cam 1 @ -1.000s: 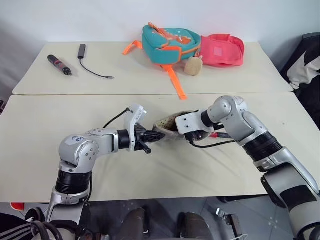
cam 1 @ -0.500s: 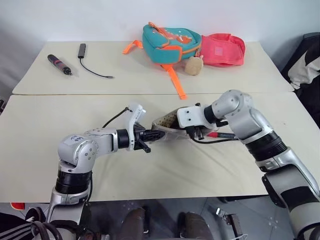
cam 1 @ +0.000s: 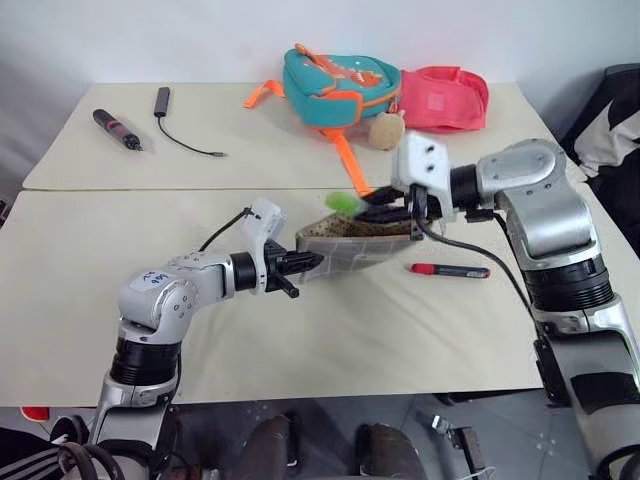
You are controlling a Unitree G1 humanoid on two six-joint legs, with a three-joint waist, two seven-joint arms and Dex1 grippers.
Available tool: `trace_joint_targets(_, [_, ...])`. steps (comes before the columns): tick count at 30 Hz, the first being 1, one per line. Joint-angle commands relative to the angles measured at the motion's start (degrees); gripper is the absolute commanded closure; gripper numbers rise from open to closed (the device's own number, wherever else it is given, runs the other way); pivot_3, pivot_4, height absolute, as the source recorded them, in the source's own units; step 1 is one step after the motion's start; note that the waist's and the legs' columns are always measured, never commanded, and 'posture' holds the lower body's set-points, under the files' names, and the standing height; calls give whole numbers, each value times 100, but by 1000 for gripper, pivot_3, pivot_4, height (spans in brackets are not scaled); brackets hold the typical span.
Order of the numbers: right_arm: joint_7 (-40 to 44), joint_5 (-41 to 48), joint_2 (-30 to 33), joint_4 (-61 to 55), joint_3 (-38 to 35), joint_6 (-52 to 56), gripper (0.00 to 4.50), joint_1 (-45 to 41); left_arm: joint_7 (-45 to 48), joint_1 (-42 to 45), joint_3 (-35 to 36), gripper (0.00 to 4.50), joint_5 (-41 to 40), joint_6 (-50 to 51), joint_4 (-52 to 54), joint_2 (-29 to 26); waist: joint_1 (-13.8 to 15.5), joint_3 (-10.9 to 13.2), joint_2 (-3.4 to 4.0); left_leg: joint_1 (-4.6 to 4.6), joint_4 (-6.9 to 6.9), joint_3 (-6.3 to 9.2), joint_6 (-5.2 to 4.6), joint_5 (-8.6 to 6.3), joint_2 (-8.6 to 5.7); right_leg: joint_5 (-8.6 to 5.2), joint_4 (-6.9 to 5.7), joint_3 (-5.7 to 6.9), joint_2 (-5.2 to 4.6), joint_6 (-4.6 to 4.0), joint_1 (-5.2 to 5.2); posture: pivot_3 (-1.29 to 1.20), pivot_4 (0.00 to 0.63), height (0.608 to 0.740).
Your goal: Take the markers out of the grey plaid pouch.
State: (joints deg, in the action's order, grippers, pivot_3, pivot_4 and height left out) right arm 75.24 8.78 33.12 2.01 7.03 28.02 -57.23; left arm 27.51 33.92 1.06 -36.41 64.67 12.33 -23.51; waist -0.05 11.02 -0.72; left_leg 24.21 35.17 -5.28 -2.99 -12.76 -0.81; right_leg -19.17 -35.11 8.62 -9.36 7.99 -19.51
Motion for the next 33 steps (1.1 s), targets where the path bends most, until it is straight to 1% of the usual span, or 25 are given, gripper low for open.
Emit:
trace_joint_targets(1, [-280, 926, 20, -496, -765, 765, 4081, -478, -95, 226, 208, 4500, 82, -222, -64, 7, 1, 0, 1, 1, 0, 0, 0, 0, 0, 0, -1, 1, 0, 0, -1, 0, 150, 740])
trace_joint_targets(4, [-362, 971, 338, -402, -864, 791, 4081, -517, -34, 230, 202, 4500, 197, -373, -159, -131, 24, 0, -1, 0, 0, 2, -1, -1, -1, 0, 0, 3, -2, 0, 2, 0, 150, 740])
trace_joint_targets(7, [-334, 505, 1068, -51, -701, 344, 4081, -206, 68, 219, 58, 4500, 779, -1227, -328, -493, 66, 0, -3, 2, 0, 0, -2, -3, -8, 0, 2, 2, -8, 0, 0, 0, 150, 740])
trace_joint_targets(8, [-352, 299, 1318, 113, -603, 110, 4081, -51, 35, 217, 82, 4500, 921, -1464, -408, -544, 83, 0, -3, 2, 0, -2, 1, -6, -9, 0, 3, 2, -9, 0, 0, 0, 150, 740])
trace_joint_targets(10, [-491, -205, 1745, 577, -369, -445, 4081, 252, -9, 255, 391, 4500, 772, -1534, -561, -436, 102, 0, -3, 2, -2, -11, 8, -11, -9, 0, 4, -2, -9, 0, -4, 0, 150, 740])
trace_joint_targets(12, [-691, -815, 2053, 1076, -34, -1204, 4081, 665, 64, 207, 408, 4500, 793, -1585, -590, -459, 114, 1, -4, 2, -2, -14, 3, -9, -8, 0, 5, -4, -10, 1, -5, 0, 150, 740])
trace_joint_targets(13, [-795, -986, 2076, 1287, 66, -1498, 4081, 812, 101, 176, 375, 4500, 825, -1611, -597, -476, 113, 0, -3, 2, -3, -13, -1, -6, -7, 0, 4, -4, -9, 1, -5, 0, 150, 740])
trace_joint_targets(15, [-1095, -1134, 1868, 1702, 132, -1973, 4081, 999, 169, 136, 298, 4500, 884, -1699, -585, -487, 108, 1, -2, 2, -5, -15, -2, -4, -5, 0, 5, -5, -8, 1, -6, 0, 150, 740])
trace_joint_targets(19, [-2022, -1698, 1459, 2531, 353, -3070, 4081, 1155, 234, 106, 155, 4500, 987, -1763, -519, -481, -10, 2, -1, 1, -5, -18, -1, 0, 0, 0, 2, -6, -3, 0, -6, 0, 150, 740])
trace_joint_targets(21, [-2073, -1768, 1328, 2740, 430, -3303, 4081, 1254, 291, 46, 6, 4500, 1138, -1863, -489, -545, -14, 2, -1, -1, -5, -17, 0, 1, 3, 0, 4, -4, 1, 0, -3, 0, 150, 740])
trace_joint_targets(23, [-2078, -1660, 1209, 2830, 323, -3261, 4081, 1328, 343, -10, -22, 4500, 1136, -1854, -445, -555, -11, 2, -1, 0, -5, -14, -1, 2, 3, 0, 6, -3, 2, 0, -1, 0, 150, 740])
trace_joint_targets(24, [-2059, -1675, 1210, 2825, 314, -3225, 3352, 1362, 346, -33, -17, 4500, 1151, -1857, -423, -560, -11, 2, -1, 0, -5, -13, -2, 2, 3, 0, 7, -3, 2, 0, -1, 0, 150, 740])
trace_joint_targets(26, [-2065, -1728, 1225, 2787, 311, -3250, 2805, 1409, 365, -77, -37, 4500, 1220, -1905, -388, -606, -10, 2, -1, 0, -3, -13, -3, 3, 3, 0, 7, -3, 1, 0, 0, 0, 150, 740])
trace_joint_targets(27, [-2046, -1724, 1233, 2727, 305, -3292, 2395, 1437, 391, -101, -81, 4500, 1311, -1999, -377, -663, -6, 2, -1, 1, -1, -11, -3, 3, 3, 0, 7, -2, 1, 0, 2, 0, 150, 740])
trace_joint_targets(28, [-2042, -1714, 1233, 2687, 295, -3321, 2122, 1457, 414, -120, -112, 4500, 1378, -2069, -371, -700, -3, 2, 0, 1, 0, -9, -3, 3, 3, 0, 6, -1, 1, 0, 3, 0, 150, 740])
trace_joint_targets(30, [-1871, -1458, 1182, 2421, 177, -3058, 1301, 1490, 417, -135, -109, 4500, 1503, -2287, -388, -774, 0, 2, 0, 0, 1, -8, -3, 3, 3, 0, 7, -1, 0, 0, 5, 0, 150, 740])
trace_joint_targets(31, [-1820, -1259, 1113, 2238, 61, -2904, 1087, 1471, 440, -146, -119, 4500, 1657, -2532, -401, -879, -1, 2, 0, 0, 1, -8, -3, 2, 2, 0, 7, -1, -1, 0, 5, 0, 150, 740])
trace_joint_targets(33, [-1831, -479, 770, 1743, -393, -2391, 1087, 1393, 278, -144, -36, 4500, 2062, -3044, -511, -1077, -22, 3, 0, 0, 0, -8, -2, 2, 3, 0, 7, -2, 0, 0, 3, 0, 150, 740])
